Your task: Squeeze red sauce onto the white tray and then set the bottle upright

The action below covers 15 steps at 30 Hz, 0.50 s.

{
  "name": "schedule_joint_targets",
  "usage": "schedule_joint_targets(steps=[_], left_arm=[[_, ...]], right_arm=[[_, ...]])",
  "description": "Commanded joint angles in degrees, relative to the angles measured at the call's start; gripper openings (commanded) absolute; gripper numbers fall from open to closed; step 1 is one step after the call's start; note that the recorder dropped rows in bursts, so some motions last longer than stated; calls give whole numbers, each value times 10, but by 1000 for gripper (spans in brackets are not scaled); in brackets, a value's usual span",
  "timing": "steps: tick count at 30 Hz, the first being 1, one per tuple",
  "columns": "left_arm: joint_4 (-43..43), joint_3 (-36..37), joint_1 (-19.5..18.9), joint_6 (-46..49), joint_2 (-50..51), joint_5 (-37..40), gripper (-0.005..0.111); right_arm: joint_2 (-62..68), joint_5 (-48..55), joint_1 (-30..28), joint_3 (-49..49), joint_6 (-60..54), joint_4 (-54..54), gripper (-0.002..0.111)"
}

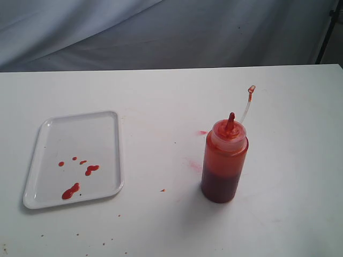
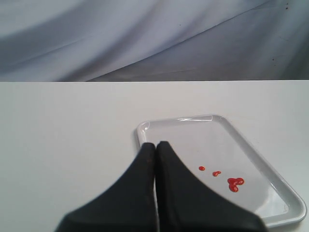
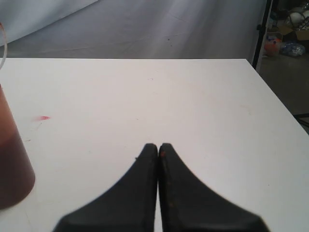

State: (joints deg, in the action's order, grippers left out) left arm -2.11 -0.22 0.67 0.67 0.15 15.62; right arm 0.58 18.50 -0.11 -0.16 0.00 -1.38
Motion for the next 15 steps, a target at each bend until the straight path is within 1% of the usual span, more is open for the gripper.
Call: schedule_joint_targets(steps=[1,15], left_arm=[[-3,2,-1,2,-2,-4,0],[-3,2,-1,2,-2,-4,0]], right_arm=[[-3,1,1,2,0,4,0],[-3,1,1,2,5,4,0]])
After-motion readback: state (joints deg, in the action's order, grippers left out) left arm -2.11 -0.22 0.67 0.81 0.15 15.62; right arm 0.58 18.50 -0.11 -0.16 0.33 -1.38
